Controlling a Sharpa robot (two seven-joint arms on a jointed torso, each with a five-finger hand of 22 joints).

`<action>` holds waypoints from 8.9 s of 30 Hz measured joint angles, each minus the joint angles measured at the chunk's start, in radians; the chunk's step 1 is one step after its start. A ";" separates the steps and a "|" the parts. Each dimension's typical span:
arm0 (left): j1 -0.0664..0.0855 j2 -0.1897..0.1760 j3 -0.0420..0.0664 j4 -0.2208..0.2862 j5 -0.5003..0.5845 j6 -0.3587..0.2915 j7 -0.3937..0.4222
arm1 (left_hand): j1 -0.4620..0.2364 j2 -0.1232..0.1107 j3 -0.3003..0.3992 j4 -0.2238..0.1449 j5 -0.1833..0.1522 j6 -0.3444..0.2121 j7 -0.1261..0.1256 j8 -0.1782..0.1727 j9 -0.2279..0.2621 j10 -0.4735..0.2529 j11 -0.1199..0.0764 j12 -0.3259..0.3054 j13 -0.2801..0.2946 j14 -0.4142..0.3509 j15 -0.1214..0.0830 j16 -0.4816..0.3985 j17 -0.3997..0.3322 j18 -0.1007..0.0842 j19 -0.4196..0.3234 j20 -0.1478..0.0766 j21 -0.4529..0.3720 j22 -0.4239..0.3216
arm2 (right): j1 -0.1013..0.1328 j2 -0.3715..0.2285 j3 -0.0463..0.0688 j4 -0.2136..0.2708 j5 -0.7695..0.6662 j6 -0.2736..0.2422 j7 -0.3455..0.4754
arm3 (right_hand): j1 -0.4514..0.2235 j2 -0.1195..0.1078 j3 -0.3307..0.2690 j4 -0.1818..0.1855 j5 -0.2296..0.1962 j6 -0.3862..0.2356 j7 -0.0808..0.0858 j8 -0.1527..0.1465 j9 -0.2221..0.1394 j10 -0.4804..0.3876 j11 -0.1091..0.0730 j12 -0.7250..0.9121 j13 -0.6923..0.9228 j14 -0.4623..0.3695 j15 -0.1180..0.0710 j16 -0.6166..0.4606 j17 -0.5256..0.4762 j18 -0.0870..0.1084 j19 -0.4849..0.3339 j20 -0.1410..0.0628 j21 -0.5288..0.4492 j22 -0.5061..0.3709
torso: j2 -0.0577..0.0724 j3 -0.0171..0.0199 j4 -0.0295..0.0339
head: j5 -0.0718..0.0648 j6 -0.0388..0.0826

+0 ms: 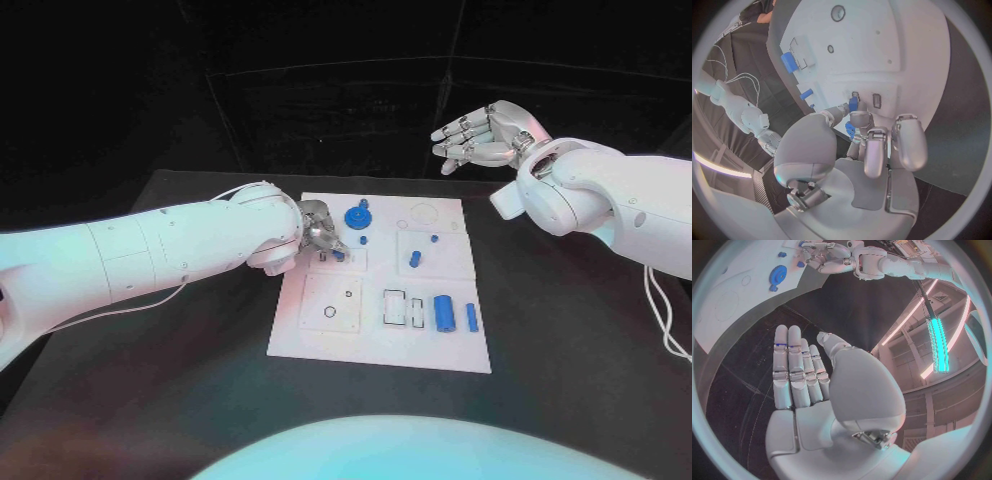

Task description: Assemble the parts on the task board

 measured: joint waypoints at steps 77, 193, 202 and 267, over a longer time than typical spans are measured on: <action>0.018 0.085 0.000 -0.113 -0.006 0.200 -0.044 | -0.202 -0.027 -0.110 0.007 0.021 0.060 -0.041 0.078 -0.032 0.057 -0.026 0.035 0.038 0.000 -0.015 0.000 0.000 0.000 0.003 -0.010 0.028 0.048 | 0.000 0.016 0.000 -0.010 0.000 0.011 0.001 | 0.000 0.000 0.000 0.000 0.000 0.000 0.000 0.000 0.000 0.000 0.000 0.000 0.000 0.000 0.000 -0.005 -0.002 0.000 0.000 0.000 -0.004 -0.002 | 0.000 0.0004 0.0013 | -0.005 -0.004; 0.037 0.284 0.103 -0.607 -0.056 0.450 0.008 | 0.138 0.144 -0.603 0.119 -0.042 0.031 0.002 -0.097 -0.133 -0.020 0.019 -0.011 -0.051 -0.002 0.009 0.000 0.000 0.000 -0.002 0.002 -0.024 0.015 | -0.001 0.042 0.000 -0.028 0.000 0.020 0.006 | -0.004 0.004 0.000 0.000 0.003 0.000 0.000 -0.004 0.000 -0.004 0.004 -0.004 0.000 0.000 0.000 -0.008 -0.004 0.000 0.000 0.000 -0.008 -0.005 | 0.001 -0.0002 0.0003 | 0.004 0.017; 0.037 0.287 0.104 -0.613 -0.056 0.450 0.011 | 0.215 0.180 -0.537 0.053 -0.043 0.030 0.002 -0.108 -0.134 -0.022 0.009 -0.012 -0.055 0.001 0.006 0.000 0.000 0.000 -0.002 0.002 -0.024 0.017 | -0.001 0.042 0.000 -0.028 0.000 0.021 0.006 | -0.004 0.004 0.000 0.000 0.003 0.000 0.000 -0.004 0.000 -0.004 0.004 -0.004 0.000 0.000 0.000 -0.008 -0.004 0.000 0.000 0.000 -0.008 -0.005 | 0.001 -0.0002 0.0002 | 0.003 0.014; 0.024 -0.058 0.016 -0.026 -0.054 0.110 0.046 | 0.062 0.062 -0.108 -0.019 -0.046 0.011 0.000 -0.029 -0.039 -0.010 0.003 -0.024 -0.079 0.002 0.005 0.000 0.000 0.000 -0.002 0.002 -0.024 0.034 | -0.002 0.033 -0.001 -0.031 0.000 0.030 0.006 | -0.004 0.004 0.000 0.000 0.007 0.000 0.000 -0.004 0.000 -0.004 0.004 -0.004 0.000 0.000 0.000 -0.014 -0.005 0.000 0.000 0.000 -0.015 -0.008 | -0.001 -0.0003 0.0051 | 0.007 0.011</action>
